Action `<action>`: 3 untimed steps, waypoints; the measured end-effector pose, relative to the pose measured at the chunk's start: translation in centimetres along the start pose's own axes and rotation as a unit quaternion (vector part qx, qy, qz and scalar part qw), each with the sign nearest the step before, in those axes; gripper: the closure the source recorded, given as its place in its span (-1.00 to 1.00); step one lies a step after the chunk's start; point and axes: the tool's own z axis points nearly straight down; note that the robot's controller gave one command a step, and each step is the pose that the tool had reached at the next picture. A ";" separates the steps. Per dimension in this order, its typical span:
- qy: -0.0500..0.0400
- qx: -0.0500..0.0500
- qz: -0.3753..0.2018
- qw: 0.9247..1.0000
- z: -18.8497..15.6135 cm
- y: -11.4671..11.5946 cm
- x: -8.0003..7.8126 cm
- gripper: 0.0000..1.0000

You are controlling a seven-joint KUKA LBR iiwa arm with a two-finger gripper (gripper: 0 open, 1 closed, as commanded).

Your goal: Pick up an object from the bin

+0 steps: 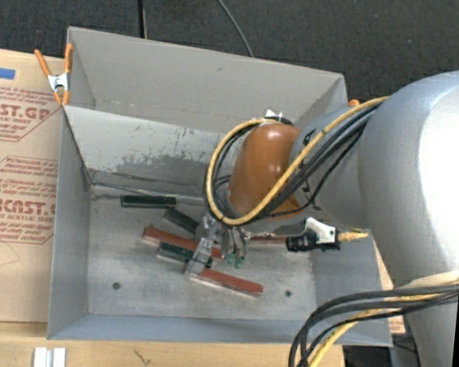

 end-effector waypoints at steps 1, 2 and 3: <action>0.004 0.004 0.093 0.996 -0.8 5.0 5.0 1.00; 0.004 0.003 0.093 0.996 -0.8 5.0 5.0 1.00; 0.004 0.006 0.070 0.998 0.0 9.4 4.1 1.00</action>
Offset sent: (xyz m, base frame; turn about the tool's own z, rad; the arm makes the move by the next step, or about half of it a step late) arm 0.0000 0.0000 0.0000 0.0000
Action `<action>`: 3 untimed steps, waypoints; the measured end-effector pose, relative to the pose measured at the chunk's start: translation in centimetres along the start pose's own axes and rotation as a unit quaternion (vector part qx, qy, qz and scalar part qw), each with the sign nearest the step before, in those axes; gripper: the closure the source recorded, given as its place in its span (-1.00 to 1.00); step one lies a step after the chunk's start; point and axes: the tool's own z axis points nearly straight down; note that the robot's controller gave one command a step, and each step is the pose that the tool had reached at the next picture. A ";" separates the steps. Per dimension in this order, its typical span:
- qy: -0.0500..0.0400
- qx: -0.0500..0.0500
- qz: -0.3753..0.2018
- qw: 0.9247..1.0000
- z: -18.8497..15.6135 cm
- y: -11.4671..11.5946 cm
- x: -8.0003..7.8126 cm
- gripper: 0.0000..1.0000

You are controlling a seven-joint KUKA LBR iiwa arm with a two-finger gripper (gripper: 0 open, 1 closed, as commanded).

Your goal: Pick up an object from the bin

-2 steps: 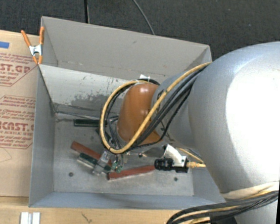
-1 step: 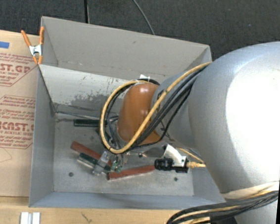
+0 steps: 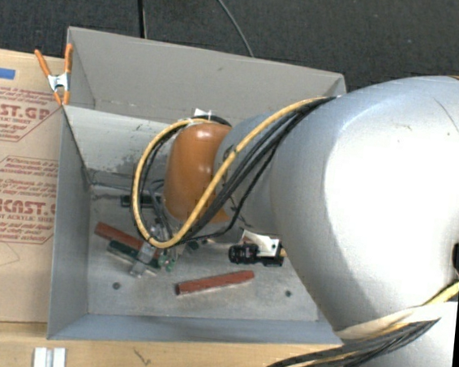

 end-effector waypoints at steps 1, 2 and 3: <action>-0.008 -0.001 -0.058 0.998 0.2 2.2 3.3 1.00; 0.004 0.002 -0.060 0.998 -4.2 1.4 3.2 1.00; 0.003 0.000 -0.054 0.999 -10.1 0.9 3.4 1.00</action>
Offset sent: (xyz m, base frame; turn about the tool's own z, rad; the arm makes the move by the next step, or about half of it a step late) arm -0.0093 0.0051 0.0952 -0.1058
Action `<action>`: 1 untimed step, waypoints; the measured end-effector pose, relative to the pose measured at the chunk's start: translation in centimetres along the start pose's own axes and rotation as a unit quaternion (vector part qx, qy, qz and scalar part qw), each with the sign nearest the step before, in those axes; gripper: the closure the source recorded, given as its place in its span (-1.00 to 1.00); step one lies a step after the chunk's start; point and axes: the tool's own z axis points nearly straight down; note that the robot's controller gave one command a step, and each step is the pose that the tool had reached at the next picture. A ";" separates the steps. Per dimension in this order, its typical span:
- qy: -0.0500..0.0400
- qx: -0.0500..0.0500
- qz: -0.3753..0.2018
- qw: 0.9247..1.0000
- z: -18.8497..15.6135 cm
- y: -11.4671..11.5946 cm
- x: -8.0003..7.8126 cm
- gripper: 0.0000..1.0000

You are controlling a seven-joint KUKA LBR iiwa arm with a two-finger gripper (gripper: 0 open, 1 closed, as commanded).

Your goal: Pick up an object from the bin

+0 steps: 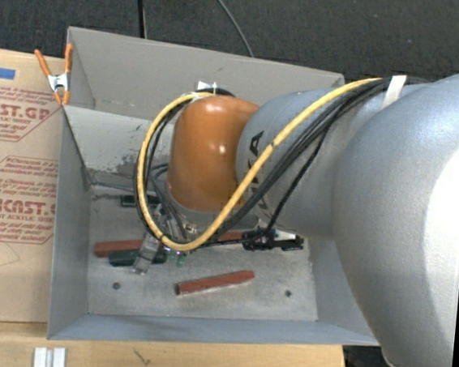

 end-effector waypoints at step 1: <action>-0.002 -0.002 -0.022 1.000 -5.7 0.1 -0.7 1.00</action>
Offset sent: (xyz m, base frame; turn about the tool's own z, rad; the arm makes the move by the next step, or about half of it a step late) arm 0.0114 -0.0217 0.0566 -0.0003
